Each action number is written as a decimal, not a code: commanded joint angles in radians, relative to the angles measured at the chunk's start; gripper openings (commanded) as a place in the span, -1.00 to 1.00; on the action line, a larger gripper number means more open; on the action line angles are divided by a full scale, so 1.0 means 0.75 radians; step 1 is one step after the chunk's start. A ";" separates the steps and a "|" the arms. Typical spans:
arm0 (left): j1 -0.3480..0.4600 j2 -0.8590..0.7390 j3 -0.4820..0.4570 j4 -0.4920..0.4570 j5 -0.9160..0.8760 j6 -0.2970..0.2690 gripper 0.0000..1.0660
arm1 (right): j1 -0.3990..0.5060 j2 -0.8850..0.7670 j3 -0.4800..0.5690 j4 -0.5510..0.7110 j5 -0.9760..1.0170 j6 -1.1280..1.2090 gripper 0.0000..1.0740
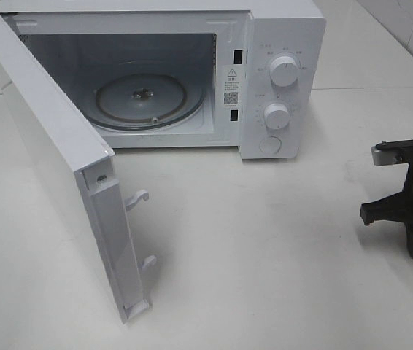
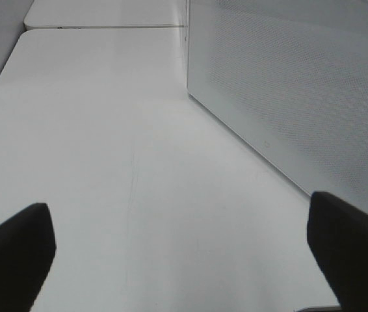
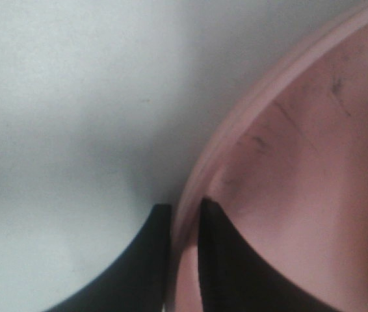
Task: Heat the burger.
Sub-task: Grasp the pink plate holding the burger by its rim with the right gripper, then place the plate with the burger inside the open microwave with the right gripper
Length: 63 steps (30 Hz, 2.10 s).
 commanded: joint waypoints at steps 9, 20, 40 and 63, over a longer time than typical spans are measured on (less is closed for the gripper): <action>-0.003 -0.021 0.000 -0.005 0.000 -0.009 0.83 | 0.041 -0.072 0.007 -0.155 0.039 0.131 -1.00; -0.003 -0.021 0.000 -0.005 0.000 -0.009 0.83 | 0.237 -0.151 0.124 -0.487 0.155 0.435 -1.00; -0.003 -0.021 0.000 -0.005 0.000 -0.009 0.83 | 0.527 -0.377 0.352 -0.639 0.285 0.585 -1.00; -0.003 -0.021 0.000 -0.005 0.000 -0.009 0.83 | 0.993 -0.625 0.411 -0.621 0.465 0.531 -1.00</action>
